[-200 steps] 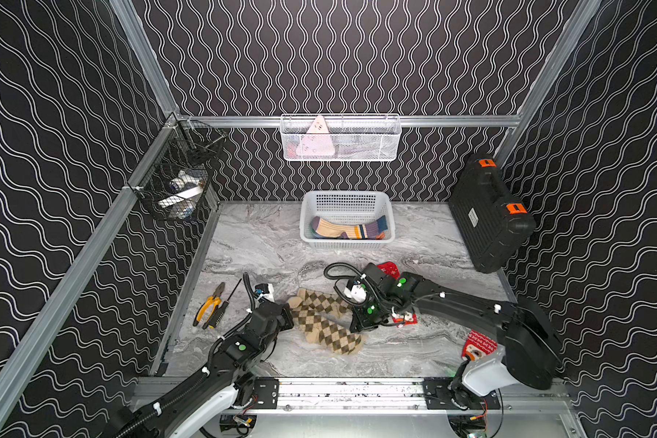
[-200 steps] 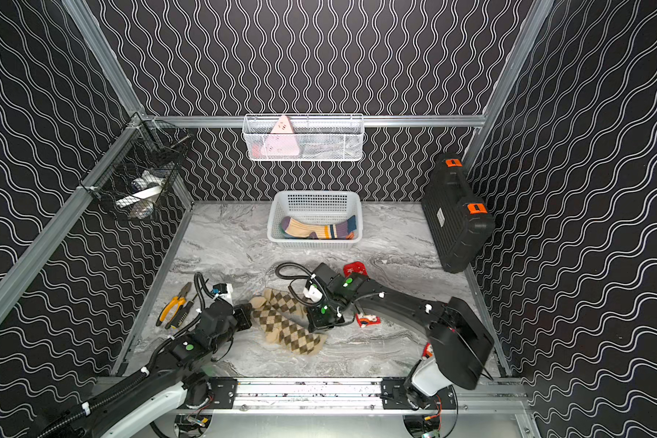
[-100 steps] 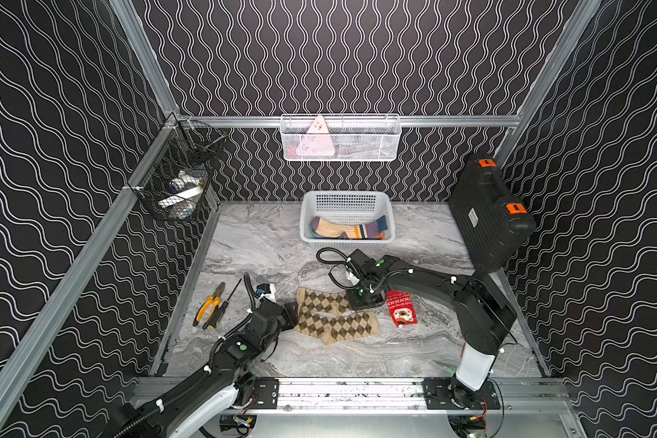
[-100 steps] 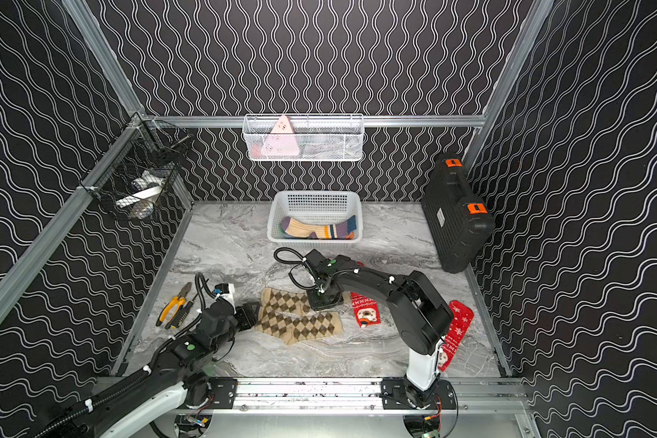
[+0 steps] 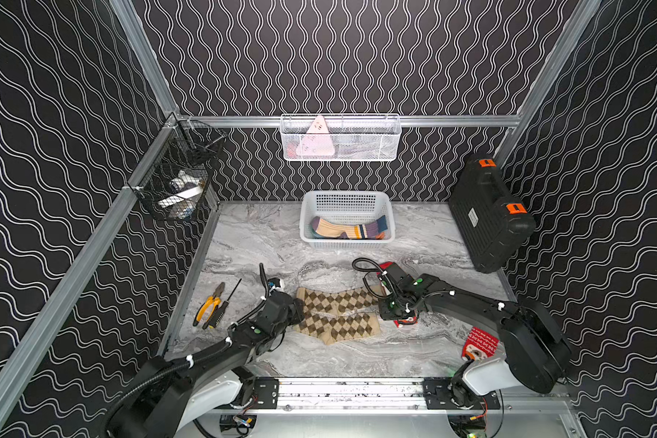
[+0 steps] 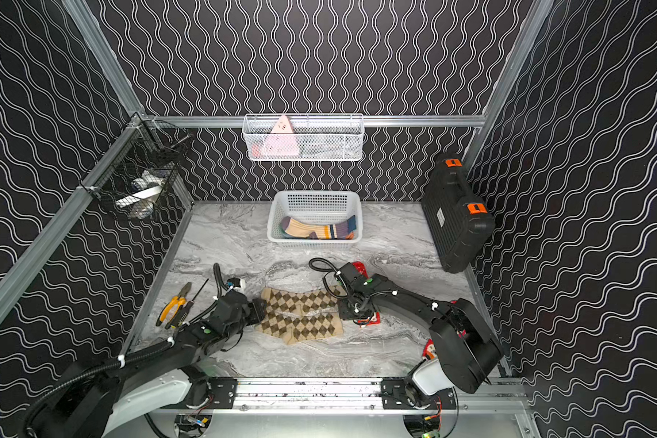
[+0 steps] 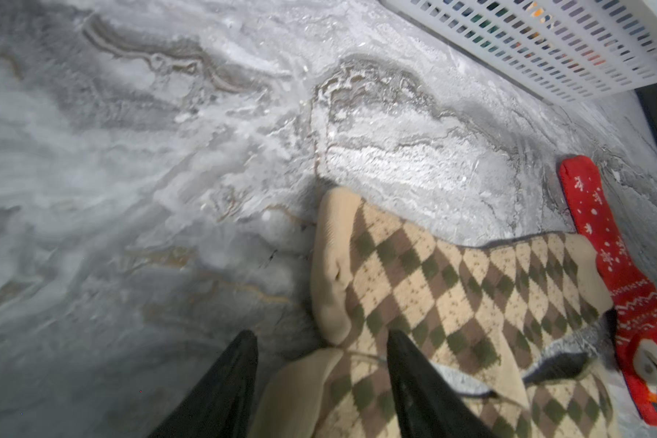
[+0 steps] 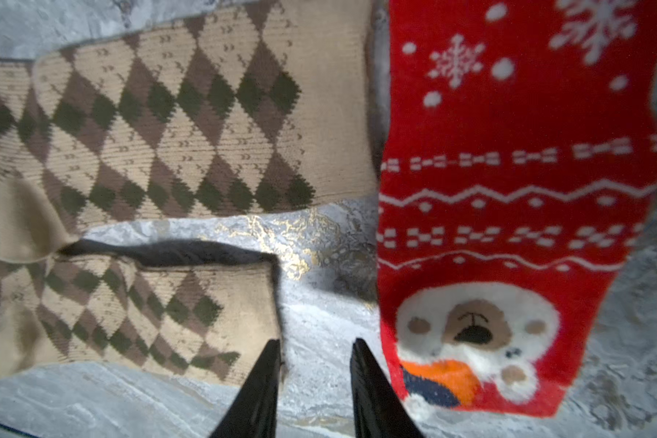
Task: Place the socks together as a pair
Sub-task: Adjust the sock at the center of the board.
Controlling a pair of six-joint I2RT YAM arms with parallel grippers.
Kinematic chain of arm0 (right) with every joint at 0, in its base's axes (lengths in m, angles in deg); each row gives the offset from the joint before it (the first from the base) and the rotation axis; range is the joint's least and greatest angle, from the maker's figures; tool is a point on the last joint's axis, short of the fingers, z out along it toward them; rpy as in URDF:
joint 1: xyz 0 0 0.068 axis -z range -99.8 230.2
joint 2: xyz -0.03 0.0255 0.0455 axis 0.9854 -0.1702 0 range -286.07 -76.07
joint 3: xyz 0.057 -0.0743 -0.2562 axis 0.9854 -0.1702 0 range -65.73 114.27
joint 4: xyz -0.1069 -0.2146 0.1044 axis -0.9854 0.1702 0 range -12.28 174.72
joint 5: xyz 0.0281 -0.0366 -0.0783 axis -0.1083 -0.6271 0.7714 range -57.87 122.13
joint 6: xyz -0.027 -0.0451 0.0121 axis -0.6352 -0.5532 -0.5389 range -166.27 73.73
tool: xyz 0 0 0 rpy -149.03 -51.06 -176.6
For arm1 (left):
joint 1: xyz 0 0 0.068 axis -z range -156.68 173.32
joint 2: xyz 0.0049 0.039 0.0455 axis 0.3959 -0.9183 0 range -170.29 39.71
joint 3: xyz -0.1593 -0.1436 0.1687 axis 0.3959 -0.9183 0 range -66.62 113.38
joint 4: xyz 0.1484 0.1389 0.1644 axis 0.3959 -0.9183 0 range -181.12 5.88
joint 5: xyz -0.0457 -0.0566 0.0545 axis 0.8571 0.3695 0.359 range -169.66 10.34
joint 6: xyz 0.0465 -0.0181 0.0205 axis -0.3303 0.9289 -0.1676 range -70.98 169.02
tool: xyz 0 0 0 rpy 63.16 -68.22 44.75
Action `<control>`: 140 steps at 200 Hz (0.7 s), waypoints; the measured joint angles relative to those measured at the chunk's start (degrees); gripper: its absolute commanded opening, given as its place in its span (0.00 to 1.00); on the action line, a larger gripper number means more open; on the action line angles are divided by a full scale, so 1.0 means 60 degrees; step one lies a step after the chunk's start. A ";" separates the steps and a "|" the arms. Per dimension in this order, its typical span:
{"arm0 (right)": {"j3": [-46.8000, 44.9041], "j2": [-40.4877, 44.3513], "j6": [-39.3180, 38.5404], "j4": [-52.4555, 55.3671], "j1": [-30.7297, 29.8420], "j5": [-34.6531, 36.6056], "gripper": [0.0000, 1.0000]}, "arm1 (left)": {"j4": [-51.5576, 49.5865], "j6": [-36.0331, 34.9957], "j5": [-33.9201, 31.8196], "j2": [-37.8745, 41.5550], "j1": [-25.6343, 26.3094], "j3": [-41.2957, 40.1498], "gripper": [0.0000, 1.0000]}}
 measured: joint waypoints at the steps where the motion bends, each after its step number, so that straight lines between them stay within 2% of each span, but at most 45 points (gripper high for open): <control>1: 0.0000 0.0004 0.0004 -0.0018 0.0000 -0.0011 0.35 | 0.0015 0.0004 0.0000 -0.0036 -0.0004 0.0018 0.58; 22: -0.0004 -0.0004 0.0098 -0.0459 0.0011 -0.0288 0.36 | 0.0390 -0.0069 0.0011 -0.1002 -0.0109 0.0481 0.56; 41: -0.0087 -0.0069 0.0109 -0.0729 0.0029 -0.0408 0.35 | 0.0685 -0.0244 0.0015 -0.1832 -0.0211 0.0838 0.49; 56: -0.0193 -0.0076 0.0109 -0.0761 0.0047 -0.0463 0.35 | 0.0841 -0.0266 0.0044 -0.2397 -0.0262 0.1078 0.28; 67: -0.0270 -0.0062 0.0109 -0.0769 0.0055 -0.0466 0.35 | 0.0940 -0.0295 0.0044 -0.2732 -0.0306 0.1209 0.17; 92: -0.0379 0.0084 0.0109 -0.0805 0.0109 -0.0463 0.35 | 0.0976 -0.0481 0.0004 -0.3071 -0.0433 0.1464 0.02; 130: -0.0401 0.0087 0.0095 -0.0805 0.0412 -0.0463 0.35 | 0.0871 -0.0750 -0.0313 -0.2692 -0.0969 0.1825 0.00; 140: -0.0397 0.0058 0.0091 -0.0805 0.0481 -0.0463 0.35 | 0.0845 -0.0787 -0.0372 -0.2568 -0.1147 0.1832 0.08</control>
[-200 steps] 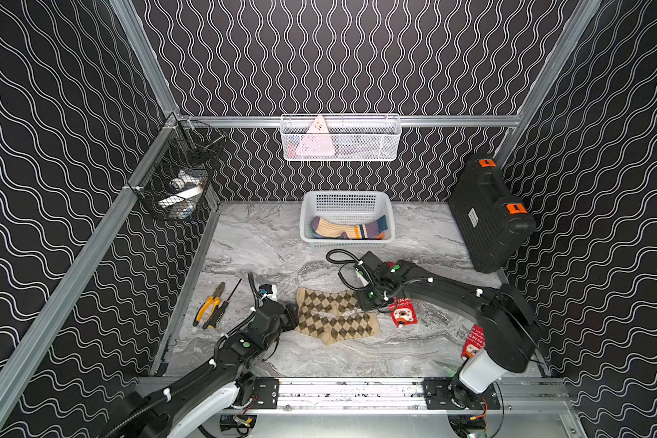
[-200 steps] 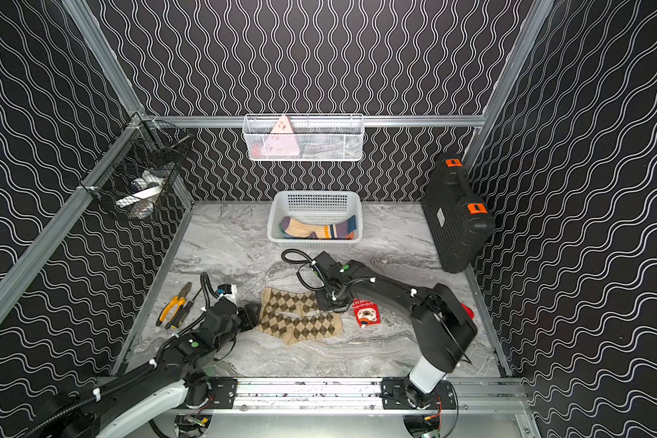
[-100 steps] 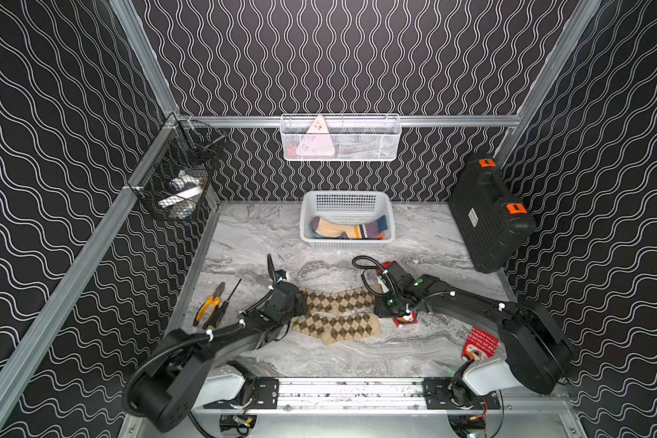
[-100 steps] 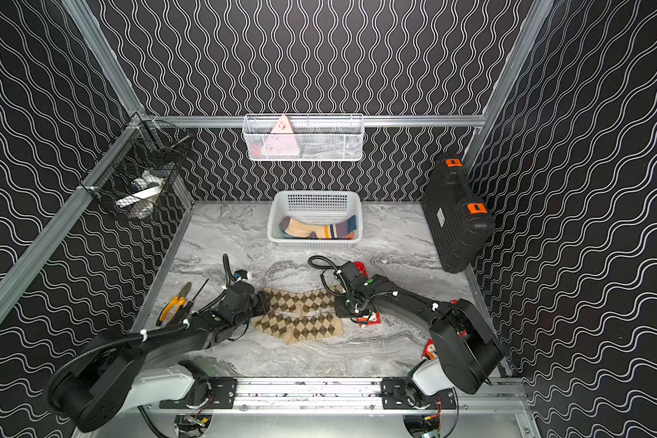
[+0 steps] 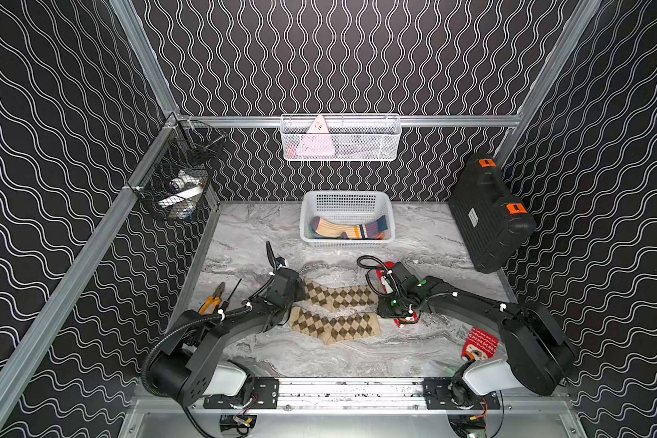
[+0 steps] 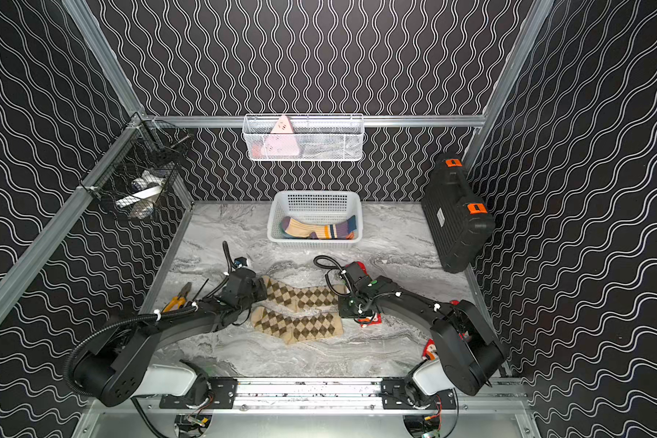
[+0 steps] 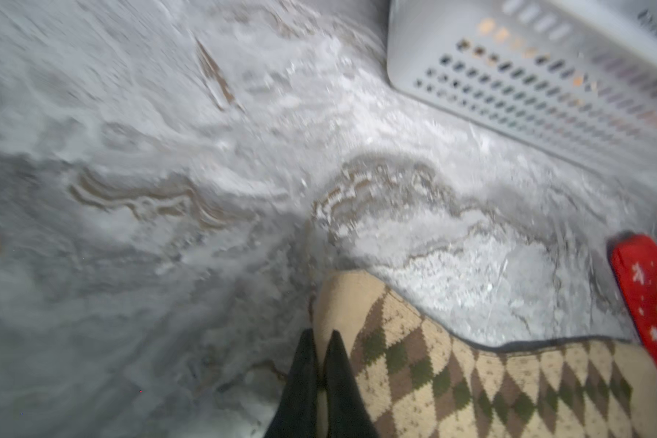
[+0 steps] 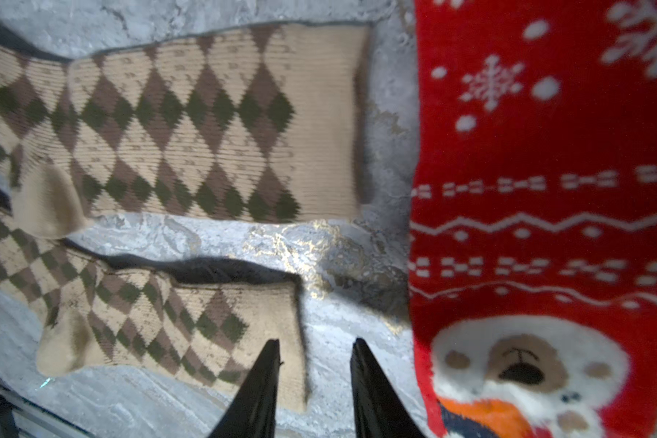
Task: Place the socks together as a pair
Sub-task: Adjust the sock at the center of the board.
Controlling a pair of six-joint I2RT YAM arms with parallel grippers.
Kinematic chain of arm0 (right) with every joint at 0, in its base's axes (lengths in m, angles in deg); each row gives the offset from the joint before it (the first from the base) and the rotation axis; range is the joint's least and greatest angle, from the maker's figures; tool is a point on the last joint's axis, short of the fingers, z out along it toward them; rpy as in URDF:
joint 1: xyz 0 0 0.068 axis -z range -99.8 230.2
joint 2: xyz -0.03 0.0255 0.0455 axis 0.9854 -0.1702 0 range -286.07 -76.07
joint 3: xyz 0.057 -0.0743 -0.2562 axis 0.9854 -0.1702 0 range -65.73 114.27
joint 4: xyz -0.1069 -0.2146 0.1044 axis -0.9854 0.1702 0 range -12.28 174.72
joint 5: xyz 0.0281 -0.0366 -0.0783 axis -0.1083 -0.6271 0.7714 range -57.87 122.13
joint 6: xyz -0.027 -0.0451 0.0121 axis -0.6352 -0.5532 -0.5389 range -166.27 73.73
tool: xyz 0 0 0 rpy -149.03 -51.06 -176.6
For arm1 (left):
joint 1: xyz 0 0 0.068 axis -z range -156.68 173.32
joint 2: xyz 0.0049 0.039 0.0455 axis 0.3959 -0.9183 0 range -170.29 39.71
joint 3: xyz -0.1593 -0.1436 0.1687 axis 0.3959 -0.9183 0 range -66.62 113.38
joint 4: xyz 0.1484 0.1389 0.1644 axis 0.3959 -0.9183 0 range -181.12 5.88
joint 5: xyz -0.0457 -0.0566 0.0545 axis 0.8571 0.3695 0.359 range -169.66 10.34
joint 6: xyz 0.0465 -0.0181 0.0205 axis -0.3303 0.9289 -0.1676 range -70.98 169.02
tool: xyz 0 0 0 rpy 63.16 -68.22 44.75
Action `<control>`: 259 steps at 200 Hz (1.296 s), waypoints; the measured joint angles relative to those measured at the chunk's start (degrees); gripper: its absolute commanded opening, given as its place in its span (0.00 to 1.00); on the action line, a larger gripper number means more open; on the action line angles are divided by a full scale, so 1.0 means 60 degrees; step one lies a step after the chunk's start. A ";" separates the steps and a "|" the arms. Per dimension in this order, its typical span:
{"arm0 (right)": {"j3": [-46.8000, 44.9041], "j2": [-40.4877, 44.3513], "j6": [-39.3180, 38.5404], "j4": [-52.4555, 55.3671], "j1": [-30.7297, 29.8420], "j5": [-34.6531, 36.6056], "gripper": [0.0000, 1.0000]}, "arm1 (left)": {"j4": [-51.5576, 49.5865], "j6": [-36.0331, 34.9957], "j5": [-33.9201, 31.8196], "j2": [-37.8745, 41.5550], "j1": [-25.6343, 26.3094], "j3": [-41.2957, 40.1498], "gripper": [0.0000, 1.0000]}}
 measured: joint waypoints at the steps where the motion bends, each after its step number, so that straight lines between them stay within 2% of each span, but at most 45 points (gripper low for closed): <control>1: 0.0000 -0.0004 -0.0004 0.0000 0.0015 0.0004 0.35 | -0.0007 -0.0004 -0.0004 0.0011 -0.0011 0.0000 0.08; 15: 0.0022 -0.0022 -0.0033 0.0004 0.0058 0.0000 0.36 | -0.0044 -0.0189 -0.0011 0.0087 -0.0168 -0.0055 0.36; 21: 0.0040 -0.0029 -0.0033 -0.0004 0.0055 -0.0022 0.36 | -0.0084 -0.0193 0.0015 0.0087 -0.0200 -0.0084 0.45; 34: 0.0055 -0.0033 -0.0036 -0.0076 0.0055 -0.0200 0.39 | -0.0211 -0.0197 0.0186 0.0102 -0.0237 -0.0146 0.56; 49: 0.0029 -0.0007 -0.0036 -0.0226 0.0055 -0.0470 0.41 | -0.0302 -0.0178 0.0459 0.0273 -0.0240 -0.0277 0.62; 109: -0.0576 -0.0382 0.0069 -0.0925 -0.0004 -0.1206 0.39 | -0.1239 -0.0062 0.1253 0.3034 -0.0073 -0.1592 0.64; 117: -0.0594 -0.0481 0.0087 -0.1089 -0.0011 -0.1304 0.35 | -0.1381 0.0007 0.1282 0.3344 -0.0033 -0.1741 0.64; 150: -0.0528 -0.0820 0.0178 -0.1559 -0.0051 -0.1395 0.06 | -0.1894 0.0102 0.1410 0.3694 0.0280 -0.1898 0.64; 161: -0.0404 -0.0831 0.0189 -0.1413 -0.0051 -0.1147 0.00 | -0.2022 0.0102 0.1413 0.3676 0.0357 -0.1883 0.64; 197: 0.0044 -0.0525 0.0004 -0.0860 0.0109 -0.0382 0.00 | -0.2178 0.0102 0.1410 0.3512 0.0488 -0.1803 0.63; 209: 0.0135 -0.0517 -0.0040 -0.0732 0.0146 -0.0182 0.13 | -0.2248 0.0102 0.1417 0.3497 0.0561 -0.1800 0.63; 228: 0.0197 -0.0517 -0.0153 -0.0572 0.0149 -0.0073 0.28 | -0.2492 0.0102 0.1406 0.3555 0.0772 -0.1770 0.63; 259: 0.0160 -0.0208 -0.0244 -0.0328 0.0146 0.0026 0.35 | -0.2951 0.0109 0.1220 0.3858 0.1260 -0.1727 0.63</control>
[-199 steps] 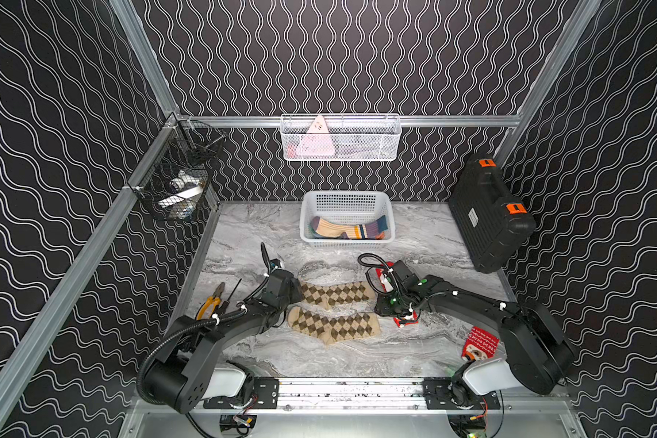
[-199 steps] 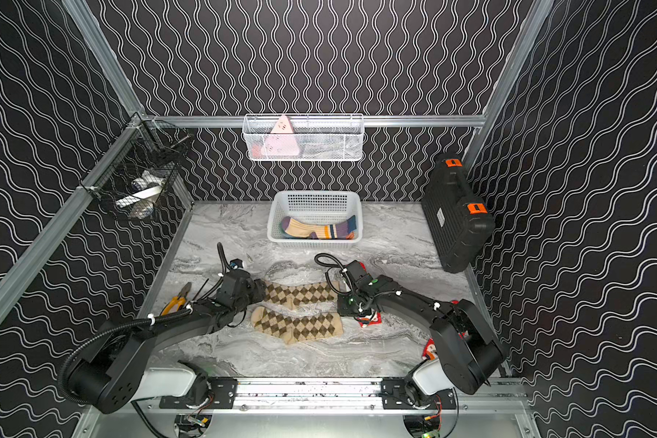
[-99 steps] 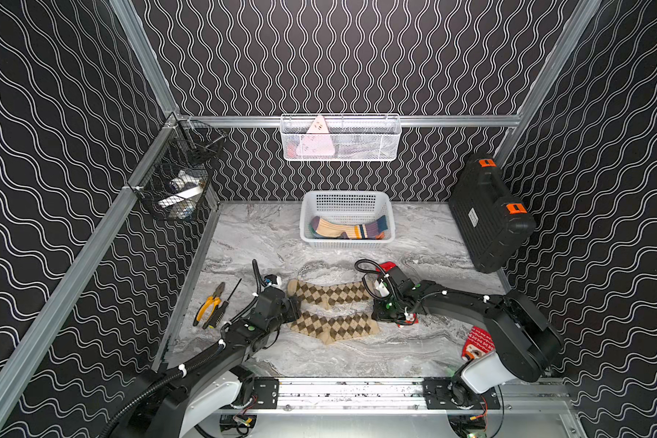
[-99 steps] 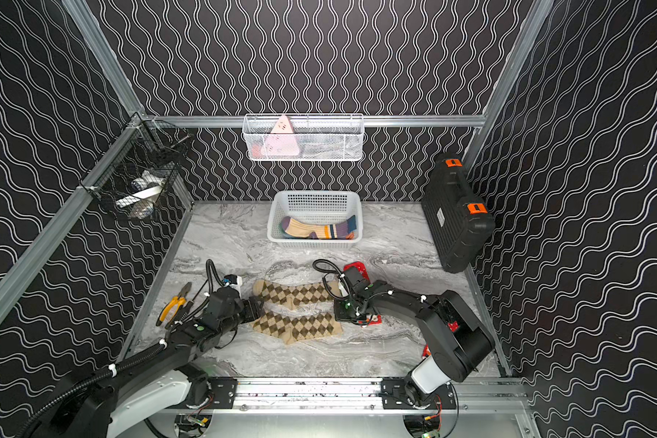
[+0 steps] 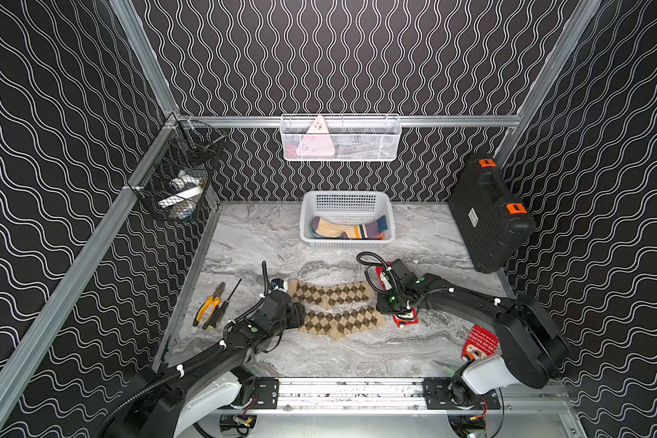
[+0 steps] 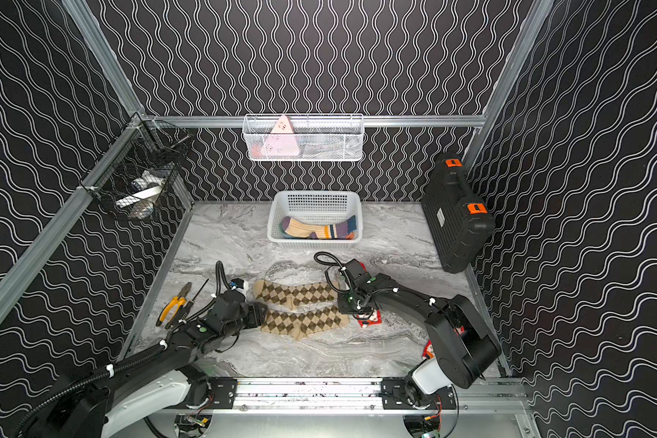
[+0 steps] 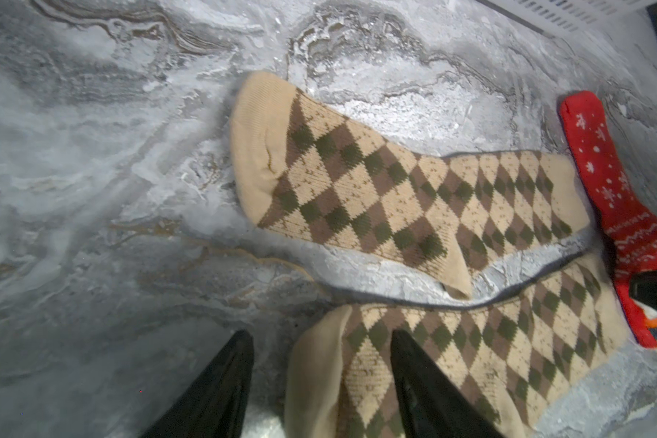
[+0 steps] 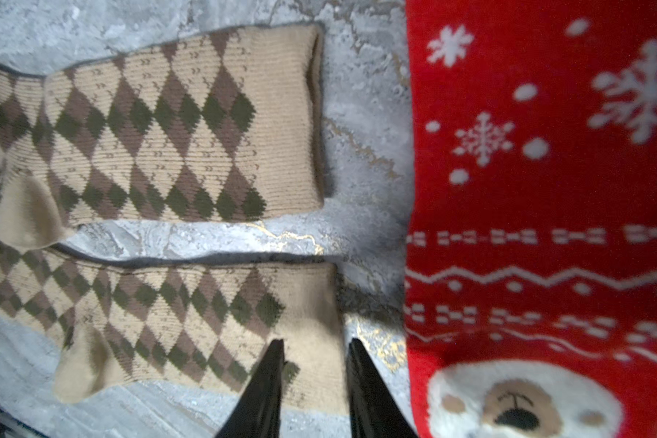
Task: Place the socks together as a pair
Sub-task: Adjust the sock at the center of the board, then pick up the sock at the center of the board.
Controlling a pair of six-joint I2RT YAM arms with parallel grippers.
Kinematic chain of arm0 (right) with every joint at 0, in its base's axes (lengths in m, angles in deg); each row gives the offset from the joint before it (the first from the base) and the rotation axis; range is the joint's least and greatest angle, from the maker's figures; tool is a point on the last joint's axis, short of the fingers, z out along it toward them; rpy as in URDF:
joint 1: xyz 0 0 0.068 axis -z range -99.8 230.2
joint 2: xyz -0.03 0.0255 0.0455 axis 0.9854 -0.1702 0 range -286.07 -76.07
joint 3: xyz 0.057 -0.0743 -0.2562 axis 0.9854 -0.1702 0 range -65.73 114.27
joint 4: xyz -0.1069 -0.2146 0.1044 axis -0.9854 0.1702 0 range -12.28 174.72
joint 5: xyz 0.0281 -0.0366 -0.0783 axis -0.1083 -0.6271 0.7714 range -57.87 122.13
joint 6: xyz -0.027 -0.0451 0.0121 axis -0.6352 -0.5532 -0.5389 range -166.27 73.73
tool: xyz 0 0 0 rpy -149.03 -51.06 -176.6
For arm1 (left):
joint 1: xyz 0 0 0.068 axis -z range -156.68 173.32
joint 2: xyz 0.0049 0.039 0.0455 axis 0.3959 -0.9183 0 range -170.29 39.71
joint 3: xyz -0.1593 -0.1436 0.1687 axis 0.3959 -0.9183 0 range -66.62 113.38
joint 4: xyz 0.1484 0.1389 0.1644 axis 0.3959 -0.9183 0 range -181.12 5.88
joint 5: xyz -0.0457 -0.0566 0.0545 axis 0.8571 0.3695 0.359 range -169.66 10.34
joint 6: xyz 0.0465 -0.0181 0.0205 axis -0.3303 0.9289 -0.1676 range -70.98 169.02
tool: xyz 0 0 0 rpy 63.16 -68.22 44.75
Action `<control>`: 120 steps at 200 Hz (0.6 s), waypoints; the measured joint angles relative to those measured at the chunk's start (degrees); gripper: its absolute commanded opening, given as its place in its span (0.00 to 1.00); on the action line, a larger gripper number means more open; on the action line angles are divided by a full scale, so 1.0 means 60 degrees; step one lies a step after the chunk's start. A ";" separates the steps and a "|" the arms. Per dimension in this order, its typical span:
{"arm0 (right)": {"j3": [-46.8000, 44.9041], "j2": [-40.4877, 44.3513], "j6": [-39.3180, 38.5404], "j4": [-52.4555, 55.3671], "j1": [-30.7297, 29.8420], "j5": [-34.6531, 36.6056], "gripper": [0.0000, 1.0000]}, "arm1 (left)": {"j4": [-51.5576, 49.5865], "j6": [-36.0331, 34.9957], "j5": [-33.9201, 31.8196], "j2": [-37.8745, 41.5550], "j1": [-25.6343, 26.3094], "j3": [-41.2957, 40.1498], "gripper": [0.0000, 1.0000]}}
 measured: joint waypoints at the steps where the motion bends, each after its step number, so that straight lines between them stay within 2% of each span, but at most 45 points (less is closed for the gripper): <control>1: -0.0007 0.0025 0.0000 0.0000 0.0000 0.0004 0.36 | -0.0011 0.0004 -0.0011 0.0007 0.0018 0.0000 0.63; 45: -0.0557 0.0437 0.0004 0.0029 0.0000 -0.0124 0.37 | -0.0273 0.0415 -0.0331 -0.0073 0.0634 -0.0058 0.60; 74: -0.0882 0.0444 0.0055 -0.0022 0.0000 -0.0299 0.36 | -0.0142 0.0812 -0.0616 -0.0517 0.1413 -0.0131 0.55; 97: -0.1027 0.0415 0.0124 -0.0204 0.0000 -0.0495 0.35 | 0.0175 0.1013 -0.0987 -0.0984 0.1763 -0.0076 0.47; 120: -0.1144 0.0251 0.0229 -0.0492 0.0000 -0.0692 0.23 | 0.0787 0.1195 -0.1275 -0.1268 0.1821 -0.0237 0.31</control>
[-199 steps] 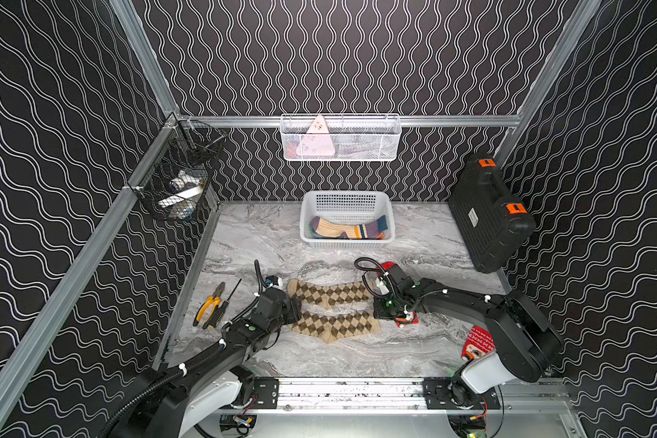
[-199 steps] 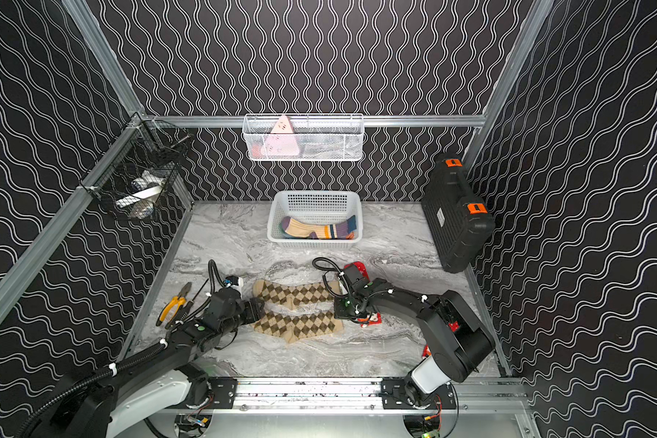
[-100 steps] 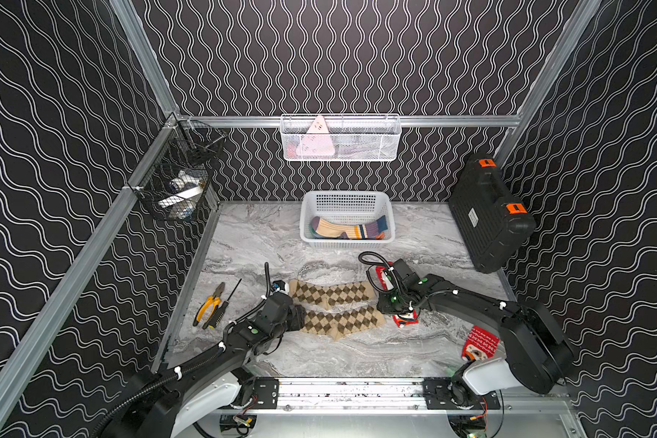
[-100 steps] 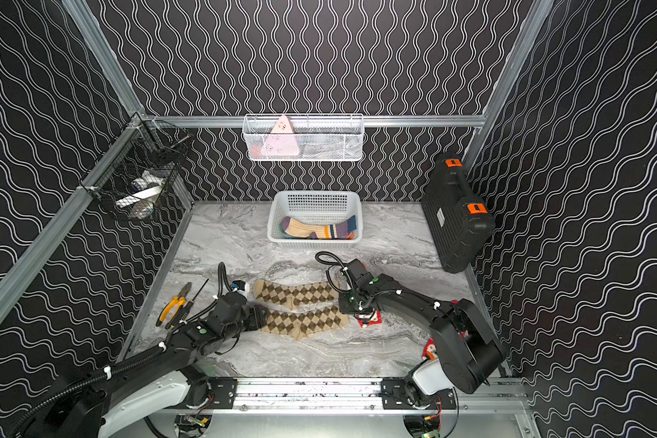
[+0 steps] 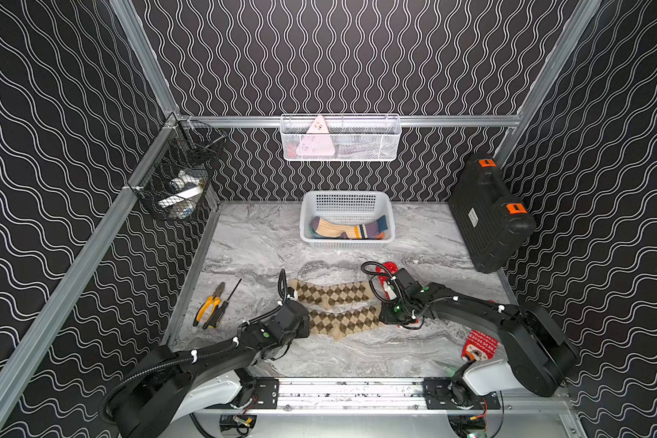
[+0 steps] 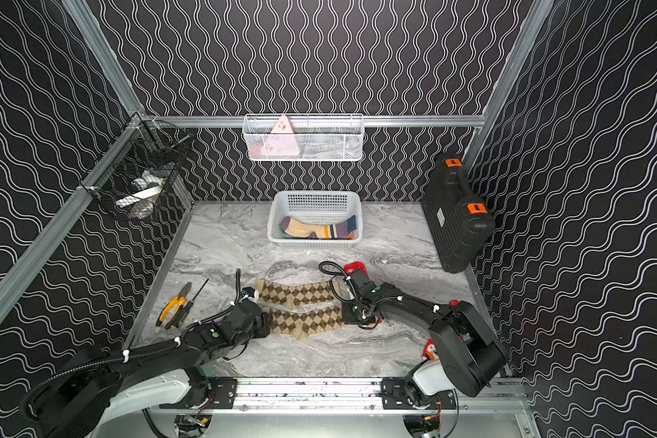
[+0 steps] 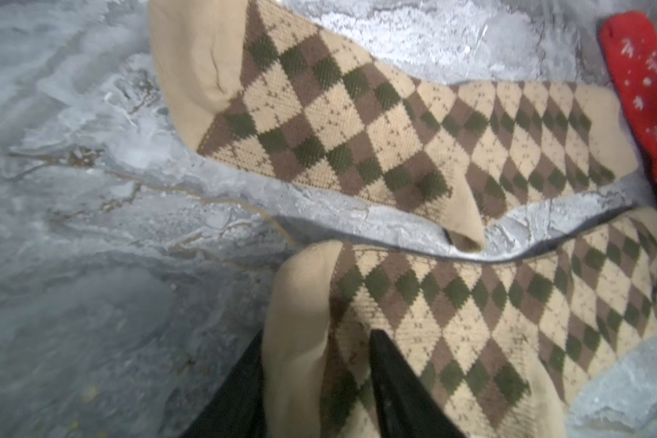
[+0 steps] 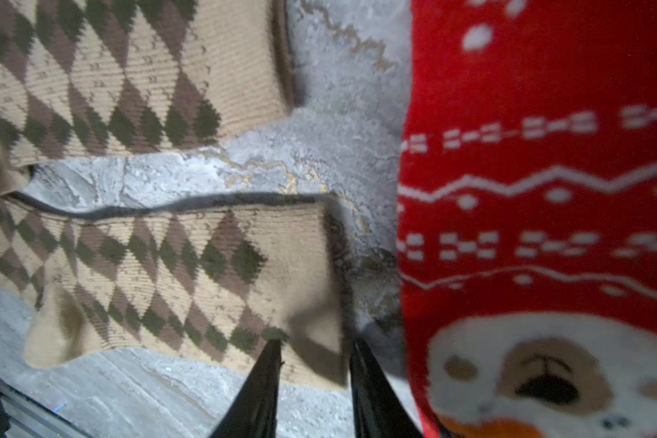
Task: Place the socks together as a pair
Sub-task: Pick up the sock at the center of the board, then place the sock in the sock.
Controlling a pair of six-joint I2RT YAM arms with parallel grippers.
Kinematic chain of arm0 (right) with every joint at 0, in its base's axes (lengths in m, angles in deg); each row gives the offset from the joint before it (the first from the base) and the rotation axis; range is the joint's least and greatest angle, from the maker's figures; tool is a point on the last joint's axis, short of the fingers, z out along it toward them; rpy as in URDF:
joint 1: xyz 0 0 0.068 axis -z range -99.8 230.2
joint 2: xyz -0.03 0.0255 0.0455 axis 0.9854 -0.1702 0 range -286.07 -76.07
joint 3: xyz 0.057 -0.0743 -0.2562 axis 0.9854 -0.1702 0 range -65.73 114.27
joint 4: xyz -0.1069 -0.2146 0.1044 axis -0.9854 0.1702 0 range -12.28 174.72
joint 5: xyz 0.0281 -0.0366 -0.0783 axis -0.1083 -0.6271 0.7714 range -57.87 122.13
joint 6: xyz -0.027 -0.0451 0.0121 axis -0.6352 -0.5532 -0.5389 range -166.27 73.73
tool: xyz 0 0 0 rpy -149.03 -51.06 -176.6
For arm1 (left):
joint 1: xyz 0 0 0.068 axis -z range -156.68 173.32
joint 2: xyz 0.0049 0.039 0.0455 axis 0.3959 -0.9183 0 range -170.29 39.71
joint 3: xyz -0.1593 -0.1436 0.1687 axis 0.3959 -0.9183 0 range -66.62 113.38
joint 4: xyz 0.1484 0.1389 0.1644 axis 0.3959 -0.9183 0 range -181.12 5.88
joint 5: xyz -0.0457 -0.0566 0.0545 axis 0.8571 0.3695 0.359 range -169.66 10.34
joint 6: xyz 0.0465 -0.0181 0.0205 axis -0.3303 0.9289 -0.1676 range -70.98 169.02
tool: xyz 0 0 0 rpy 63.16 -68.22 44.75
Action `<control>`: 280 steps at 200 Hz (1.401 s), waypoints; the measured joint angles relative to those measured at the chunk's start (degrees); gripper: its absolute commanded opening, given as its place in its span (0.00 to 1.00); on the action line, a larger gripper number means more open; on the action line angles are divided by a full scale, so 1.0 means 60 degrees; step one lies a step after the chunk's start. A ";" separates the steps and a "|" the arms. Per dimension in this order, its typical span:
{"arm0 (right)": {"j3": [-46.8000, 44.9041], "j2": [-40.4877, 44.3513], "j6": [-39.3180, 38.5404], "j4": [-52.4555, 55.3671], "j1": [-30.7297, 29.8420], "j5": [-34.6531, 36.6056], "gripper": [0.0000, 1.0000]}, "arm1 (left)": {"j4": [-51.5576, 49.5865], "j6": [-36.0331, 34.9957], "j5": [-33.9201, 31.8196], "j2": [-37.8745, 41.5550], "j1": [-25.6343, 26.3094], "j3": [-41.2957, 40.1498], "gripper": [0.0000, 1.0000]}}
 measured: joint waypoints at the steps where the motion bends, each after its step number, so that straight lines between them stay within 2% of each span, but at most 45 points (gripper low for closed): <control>1: 0.0000 -0.0007 0.0000 -0.0004 -0.0004 -0.0007 0.22 | 0.0018 0.0007 -0.0015 -0.0007 0.0000 -0.0004 0.30; 24: -0.0058 -0.0062 0.0033 -0.0182 -0.0004 -0.0146 0.05 | 0.0168 0.0069 -0.0062 -0.0106 0.0007 -0.0047 0.09; 38: -0.0080 0.0058 0.0066 -0.0178 -0.0004 -0.0171 0.00 | -0.0095 0.0062 -0.0073 0.0055 0.0022 0.0011 0.00; 94: 0.0634 0.1359 0.0022 0.0535 -0.0011 -0.0382 0.00 | -0.1781 -0.0280 -0.0124 0.1545 0.0029 0.1359 0.00; 144: 0.1993 0.1974 -0.0244 0.1545 -0.0011 -0.0546 0.00 | -0.3045 -0.0805 -0.0149 0.2011 0.0029 0.2677 0.00; 174: 0.2619 0.1876 -0.0441 0.1807 0.0029 -0.0470 0.00 | -0.3381 -0.1344 -0.0594 0.1563 0.0011 0.3475 0.00; 199: 0.3060 0.1198 -0.0539 0.1785 0.0215 -0.0379 0.00 | -0.3384 -0.1807 -0.1140 0.1067 -0.0091 0.3883 0.00; 229: 0.3322 0.0299 -0.0685 0.1636 0.0328 -0.0452 0.00 | -0.3242 -0.2306 -0.1526 0.0499 -0.0608 0.4091 0.00; 280: 0.3570 -0.0612 -0.0750 0.1217 0.0648 -0.0543 0.00 | -0.2342 -0.2597 -0.0820 -0.0401 -0.1654 0.3894 0.00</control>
